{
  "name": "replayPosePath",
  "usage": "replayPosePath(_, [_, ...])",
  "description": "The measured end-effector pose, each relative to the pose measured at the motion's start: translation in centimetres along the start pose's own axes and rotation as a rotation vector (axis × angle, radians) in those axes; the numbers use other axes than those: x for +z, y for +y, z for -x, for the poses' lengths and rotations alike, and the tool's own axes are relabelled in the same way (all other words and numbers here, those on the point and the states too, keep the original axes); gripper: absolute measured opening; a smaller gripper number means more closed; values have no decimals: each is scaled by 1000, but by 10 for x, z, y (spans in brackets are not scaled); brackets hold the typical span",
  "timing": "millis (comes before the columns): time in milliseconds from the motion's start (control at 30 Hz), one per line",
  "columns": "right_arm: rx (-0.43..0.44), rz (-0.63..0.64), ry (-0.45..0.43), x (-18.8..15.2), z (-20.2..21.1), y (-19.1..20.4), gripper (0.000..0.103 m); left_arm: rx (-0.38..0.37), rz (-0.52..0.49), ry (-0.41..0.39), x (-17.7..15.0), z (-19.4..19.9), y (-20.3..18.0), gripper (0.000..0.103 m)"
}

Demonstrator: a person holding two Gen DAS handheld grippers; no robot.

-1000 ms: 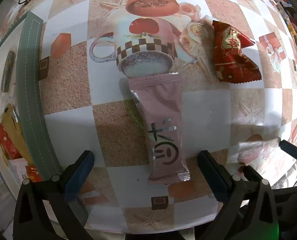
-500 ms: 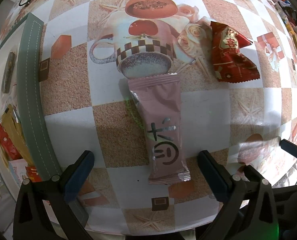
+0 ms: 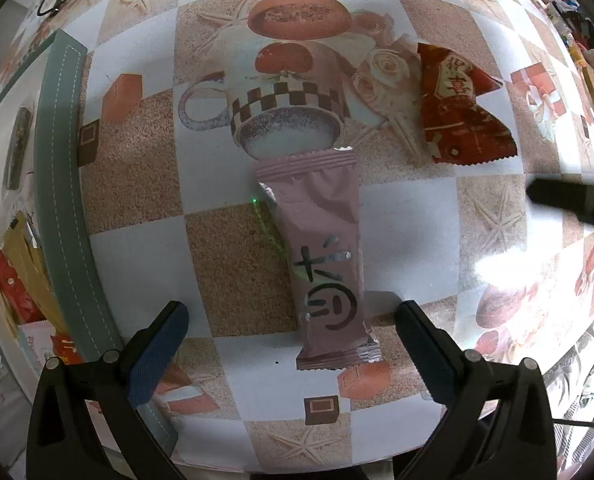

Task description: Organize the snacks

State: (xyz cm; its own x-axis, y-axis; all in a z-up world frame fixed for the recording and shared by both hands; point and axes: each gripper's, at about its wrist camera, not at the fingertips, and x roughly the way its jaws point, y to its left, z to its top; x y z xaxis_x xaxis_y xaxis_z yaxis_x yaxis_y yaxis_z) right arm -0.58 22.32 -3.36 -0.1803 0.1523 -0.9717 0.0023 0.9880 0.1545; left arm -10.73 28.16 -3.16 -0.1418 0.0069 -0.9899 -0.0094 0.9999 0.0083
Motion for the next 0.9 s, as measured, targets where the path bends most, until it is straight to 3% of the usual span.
replayPosePath(233, [27, 60, -24, 36, 3, 49, 103, 0, 1, 9, 3, 1, -3, 103])
replayPosePath(267, [27, 75, -16, 40, 0, 55, 92, 0, 1, 8, 3, 1, -3, 103])
replayPosePath(300, [29, 82, 6, 42, -4, 61, 72, 0, 1, 7, 3, 1, -4, 103])
replayPosePath(367, [18, 94, 6, 47, -5, 71, 64, 0, 1, 3, 3, 1, -4, 103])
replayPosePath(467, [-7, 135, 2, 48, -2, 78, 35, -1, 0, -2, 4, 0, -6, 103])
replayPosePath(667, [-28, 121, 27, 36, -2, 58, 35, -1, -2, 11, 7, -1, -7, 103])
replayPosePath(900, [-38, 87, 54, -8, -3, 16, 35, -1, -2, 11, 9, -2, -7, 103])
